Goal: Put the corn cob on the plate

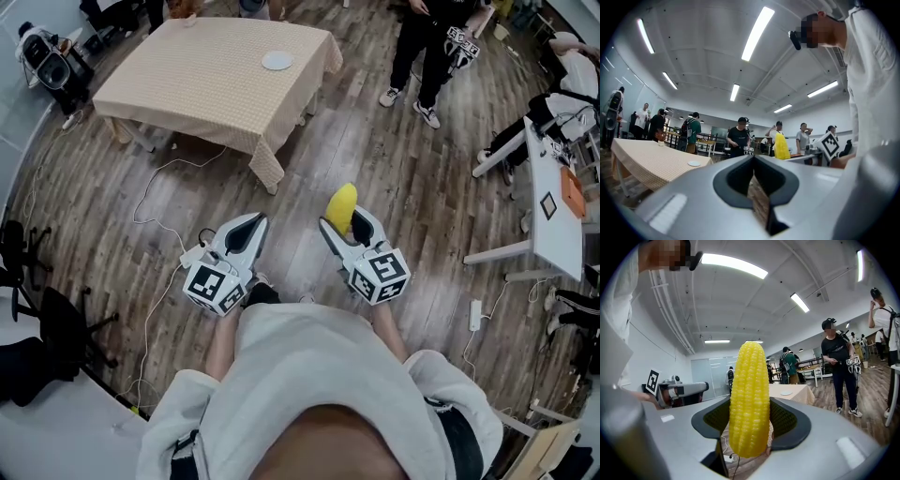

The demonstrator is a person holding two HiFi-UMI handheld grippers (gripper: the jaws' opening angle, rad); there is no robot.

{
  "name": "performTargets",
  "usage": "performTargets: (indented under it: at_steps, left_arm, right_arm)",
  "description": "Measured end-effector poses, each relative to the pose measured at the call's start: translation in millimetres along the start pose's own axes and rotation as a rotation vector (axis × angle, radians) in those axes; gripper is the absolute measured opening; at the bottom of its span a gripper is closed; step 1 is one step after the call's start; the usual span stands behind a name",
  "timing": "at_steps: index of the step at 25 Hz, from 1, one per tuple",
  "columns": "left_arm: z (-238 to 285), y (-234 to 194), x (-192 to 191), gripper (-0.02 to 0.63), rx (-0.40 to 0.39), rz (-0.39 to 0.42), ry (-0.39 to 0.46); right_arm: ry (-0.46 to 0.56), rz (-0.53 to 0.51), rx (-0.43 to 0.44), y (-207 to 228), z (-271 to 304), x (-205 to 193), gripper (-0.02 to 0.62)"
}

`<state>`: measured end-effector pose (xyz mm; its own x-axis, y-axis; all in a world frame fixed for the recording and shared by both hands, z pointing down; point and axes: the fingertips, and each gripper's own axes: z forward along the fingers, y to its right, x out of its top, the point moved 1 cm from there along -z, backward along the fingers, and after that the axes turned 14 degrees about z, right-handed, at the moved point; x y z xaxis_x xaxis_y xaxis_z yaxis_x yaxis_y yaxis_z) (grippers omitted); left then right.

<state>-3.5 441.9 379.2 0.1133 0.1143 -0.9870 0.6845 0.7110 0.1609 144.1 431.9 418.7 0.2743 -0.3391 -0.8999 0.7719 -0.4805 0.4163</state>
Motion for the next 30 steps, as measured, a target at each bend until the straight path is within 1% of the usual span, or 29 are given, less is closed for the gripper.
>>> performTargets:
  at_steps: [6,16,24,30]
  left_arm:
    - [16,-13,-1,0.008,0.018,0.014,0.008]
    - [35,-59,-26,0.008,0.035,-0.008,0.02]
    - [85,-118,-50,0.008,-0.022,-0.032,0.028]
    - [124,-177,-60,0.008,-0.059,-0.05,0.031]
  right_arm:
    - [-0.005,-0.01,0.005,14,16,6,0.253]
    - [-0.022,-0.035,0.017,25,70,7,0.253]
    - [-0.036,-0.039,-0.029,51,133,16,0.253]
    - [-0.042,-0.034,-0.066,71,190,33,0.253]
